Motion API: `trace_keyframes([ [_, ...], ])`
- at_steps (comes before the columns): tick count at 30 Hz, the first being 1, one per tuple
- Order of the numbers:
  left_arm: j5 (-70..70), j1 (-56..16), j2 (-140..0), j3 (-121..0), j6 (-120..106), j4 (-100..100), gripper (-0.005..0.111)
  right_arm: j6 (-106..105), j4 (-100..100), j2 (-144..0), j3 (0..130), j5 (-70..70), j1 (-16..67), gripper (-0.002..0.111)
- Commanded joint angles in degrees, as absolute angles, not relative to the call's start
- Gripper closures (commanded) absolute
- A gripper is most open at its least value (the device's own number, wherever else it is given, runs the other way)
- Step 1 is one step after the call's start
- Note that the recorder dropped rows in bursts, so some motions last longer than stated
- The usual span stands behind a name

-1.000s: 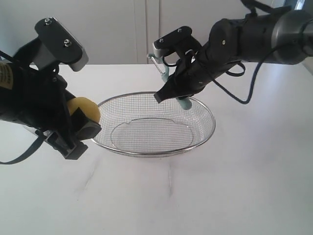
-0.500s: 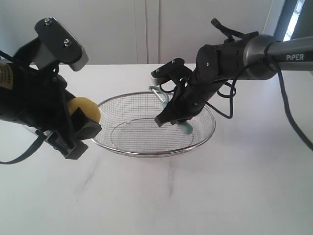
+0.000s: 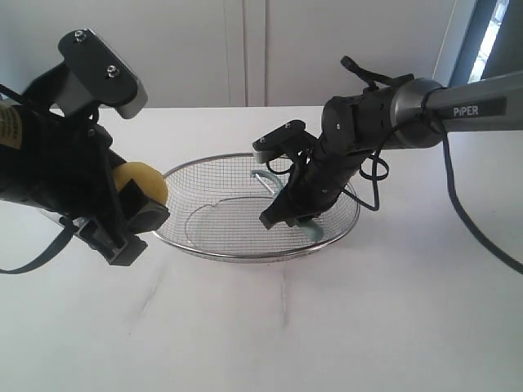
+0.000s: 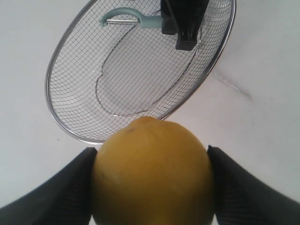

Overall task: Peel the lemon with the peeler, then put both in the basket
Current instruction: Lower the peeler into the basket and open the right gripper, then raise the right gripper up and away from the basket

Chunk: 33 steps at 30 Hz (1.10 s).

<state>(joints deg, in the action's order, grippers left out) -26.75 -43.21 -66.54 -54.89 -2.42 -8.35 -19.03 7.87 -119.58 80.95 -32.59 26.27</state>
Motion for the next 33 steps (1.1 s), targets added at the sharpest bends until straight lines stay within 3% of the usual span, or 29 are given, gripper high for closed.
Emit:
trace_keyframes([
  [1, -26.4, -43.5, -66.3, -55.4, -2.1, -7.8, 0.107, -19.2, 7.9, -119.6, 81.3, -32.5, 26.3, 0.083],
  [8, -26.2, -43.5, -66.3, -55.4, -2.3, -7.8, 0.107, -19.2, 8.1, -119.4, 81.3, -32.3, 26.3, 0.057],
  [17, -26.2, -43.5, -66.3, -55.4, -2.3, -7.8, 0.107, -19.2, 8.3, -110.7, 81.6, -33.5, 26.3, 0.056],
  [23, -26.2, -43.5, -66.3, -55.4, -2.3, -7.8, 0.107, -17.6, 8.3, -101.1, 81.6, -42.3, 26.3, 0.057],
  [26, -26.2, -43.5, -66.3, -55.4, -2.6, -7.8, 0.107, -14.5, 7.8, -97.0, 81.6, -49.5, 26.3, 0.07],
  [30, -26.2, -43.5, -66.3, -55.4, -2.6, -7.8, 0.107, -14.2, 7.7, -92.5, 81.6, -58.0, 26.3, 0.106],
  [33, -25.9, -43.5, -66.3, -55.4, -2.6, -7.8, 0.107, -13.0, 7.7, -89.6, 81.1, -59.0, 26.3, 0.108],
])
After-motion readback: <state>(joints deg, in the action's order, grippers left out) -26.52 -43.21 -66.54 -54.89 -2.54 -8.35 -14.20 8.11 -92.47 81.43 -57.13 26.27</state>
